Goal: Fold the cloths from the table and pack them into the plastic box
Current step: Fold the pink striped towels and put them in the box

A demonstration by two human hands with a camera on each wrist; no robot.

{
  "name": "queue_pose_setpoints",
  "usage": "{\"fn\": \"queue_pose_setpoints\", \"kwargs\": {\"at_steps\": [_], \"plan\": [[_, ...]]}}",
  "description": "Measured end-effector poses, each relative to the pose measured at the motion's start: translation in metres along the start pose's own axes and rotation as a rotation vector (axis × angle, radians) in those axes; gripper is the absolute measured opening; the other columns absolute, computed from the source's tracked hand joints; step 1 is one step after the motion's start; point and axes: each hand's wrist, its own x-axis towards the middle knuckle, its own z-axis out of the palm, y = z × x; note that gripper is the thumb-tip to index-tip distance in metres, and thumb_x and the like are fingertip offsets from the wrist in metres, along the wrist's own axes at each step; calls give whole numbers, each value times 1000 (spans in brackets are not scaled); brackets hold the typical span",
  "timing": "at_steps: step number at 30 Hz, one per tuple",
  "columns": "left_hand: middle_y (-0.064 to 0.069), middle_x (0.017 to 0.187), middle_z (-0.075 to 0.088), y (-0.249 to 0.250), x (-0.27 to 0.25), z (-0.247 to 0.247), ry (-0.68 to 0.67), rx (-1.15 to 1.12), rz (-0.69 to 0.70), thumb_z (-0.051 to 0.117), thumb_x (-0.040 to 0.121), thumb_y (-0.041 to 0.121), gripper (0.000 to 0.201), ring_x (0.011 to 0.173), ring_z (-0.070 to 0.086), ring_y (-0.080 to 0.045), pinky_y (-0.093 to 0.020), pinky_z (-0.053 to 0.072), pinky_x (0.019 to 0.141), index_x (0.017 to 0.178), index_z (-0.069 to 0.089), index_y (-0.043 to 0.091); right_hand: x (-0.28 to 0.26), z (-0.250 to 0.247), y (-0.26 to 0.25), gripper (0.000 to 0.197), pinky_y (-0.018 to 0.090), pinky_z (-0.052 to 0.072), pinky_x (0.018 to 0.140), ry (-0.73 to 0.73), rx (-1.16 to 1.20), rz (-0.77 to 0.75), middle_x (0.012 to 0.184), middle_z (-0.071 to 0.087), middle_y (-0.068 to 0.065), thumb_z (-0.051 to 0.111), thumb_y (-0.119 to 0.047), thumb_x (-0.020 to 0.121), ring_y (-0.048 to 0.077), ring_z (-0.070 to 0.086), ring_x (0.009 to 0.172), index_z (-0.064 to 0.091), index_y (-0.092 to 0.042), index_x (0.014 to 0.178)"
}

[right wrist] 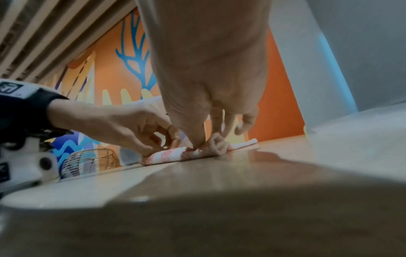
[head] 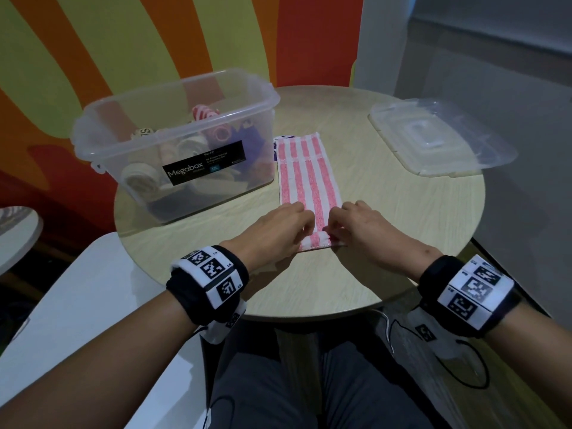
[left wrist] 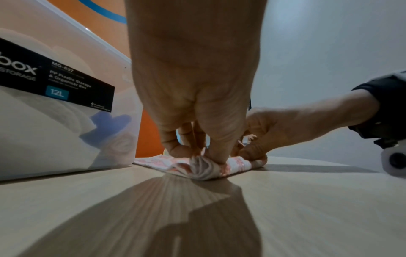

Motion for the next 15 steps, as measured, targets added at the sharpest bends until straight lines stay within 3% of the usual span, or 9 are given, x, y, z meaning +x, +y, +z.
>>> {"fn": "queue_pose_setpoints", "kwargs": {"at_steps": [3,6,8,10,15], "plan": [[1,96,56,2,2,0,-35,28,-6,55,102,20,6,88,53,-20,-31,43,71,96,56,19,1,2,-3,6,33,33,70,60,-123,-156,94,46,-1,57,-21,96,18,38,86,60,-16,95],[1,94,55,-1,-4,-1,-61,5,4,50,103,32,20,86,54,-19,-35,47,72,97,60,16,0,5,-6,4,30,39,67,28,-94,-204,90,53,2,62,-11,93,21,48,82,64,-12,89],[3,95,55,-3,-9,-2,-84,20,24,55,100,43,26,84,52,-15,-32,47,70,97,61,18,-4,4,-6,8,30,42,72,22,-84,-200,91,55,0,62,-17,96,20,48,85,65,-13,90],[3,97,55,-5,-9,-2,-96,16,42,58,100,38,21,86,51,-14,-30,44,72,97,60,18,-7,4,-6,14,28,38,74,19,-70,-200,92,52,-4,64,-29,97,17,44,87,63,-16,90],[-5,102,59,-16,-1,-8,-161,-146,-15,56,104,30,24,92,56,-21,-41,49,81,102,70,11,-5,9,-4,13,40,44,75,25,-107,-143,95,53,2,58,-22,99,21,41,89,66,-14,96]]}}
